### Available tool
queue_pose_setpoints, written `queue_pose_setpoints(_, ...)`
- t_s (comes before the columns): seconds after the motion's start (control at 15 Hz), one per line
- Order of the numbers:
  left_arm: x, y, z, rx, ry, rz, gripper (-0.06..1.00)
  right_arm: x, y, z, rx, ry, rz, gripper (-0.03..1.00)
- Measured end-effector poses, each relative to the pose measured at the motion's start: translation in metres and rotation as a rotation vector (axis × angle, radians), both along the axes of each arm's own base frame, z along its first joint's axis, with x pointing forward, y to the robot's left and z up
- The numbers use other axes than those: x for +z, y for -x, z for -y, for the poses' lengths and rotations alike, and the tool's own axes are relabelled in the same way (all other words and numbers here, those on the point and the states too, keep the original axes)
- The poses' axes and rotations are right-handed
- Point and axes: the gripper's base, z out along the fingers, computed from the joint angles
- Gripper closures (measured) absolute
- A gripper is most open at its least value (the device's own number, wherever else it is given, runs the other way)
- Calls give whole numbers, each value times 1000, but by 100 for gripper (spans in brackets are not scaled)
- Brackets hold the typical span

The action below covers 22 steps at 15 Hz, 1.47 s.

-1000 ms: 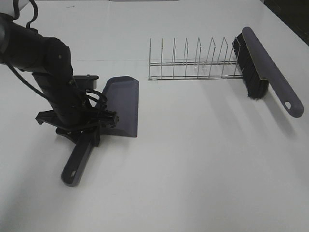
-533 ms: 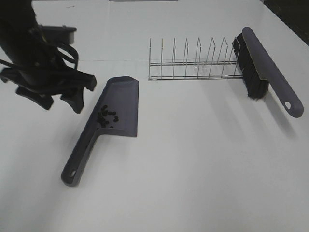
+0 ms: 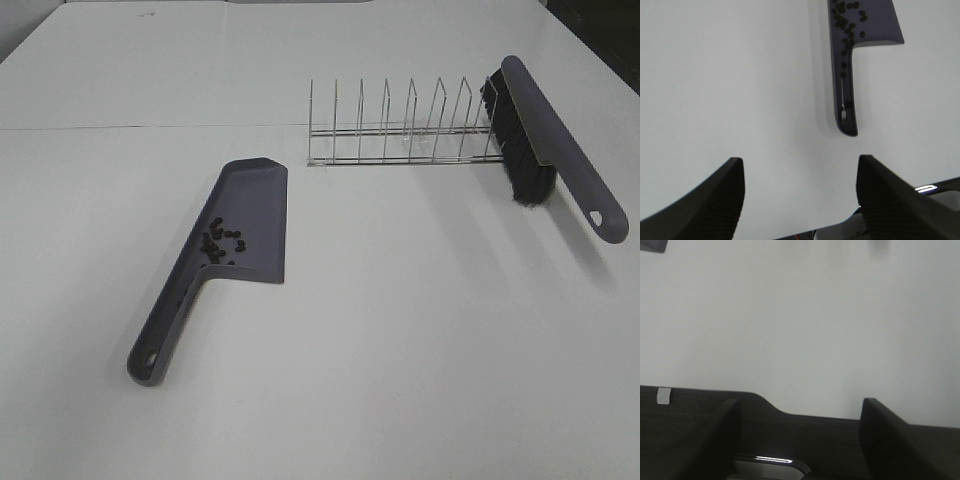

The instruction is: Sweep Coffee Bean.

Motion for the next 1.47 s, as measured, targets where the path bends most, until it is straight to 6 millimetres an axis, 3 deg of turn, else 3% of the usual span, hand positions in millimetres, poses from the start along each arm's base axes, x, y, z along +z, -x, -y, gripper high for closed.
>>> queue_pose_setpoints(0.07, -4, 20, -9, 1, 2, 4, 36, -6, 4, 0, 18, 8, 15, 41)
queue_pose_setpoints(0.13, -19, 62, -29, -4, 10, 23, 36, -6, 5, -2, 53, 8, 74, 41)
queue_pose_setpoints(0.2, -30, 83, -39, -14, 11, 41, 36, -6, 4, -3, 79, 18, 93, 41)
queue_pose_setpoints(0.4, -54, 131, -61, -63, 48, 184, 36, -2, 1, -3, 136, 66, 157, 41)
queue_pose_setpoints(0.6, -72, 159, -73, -125, 110, 403, 36, -5, -3, -3, 138, 75, 190, 41)
queue_pose_setpoints(0.87, -76, 176, -74, -250, 131, 497, 36, -9, -3, -3, 146, 79, 171, 41)
queue_pose_setpoints(1.47, -77, 177, -71, -296, 137, 495, 35, -11, -3, -2, 147, 81, 163, 41)
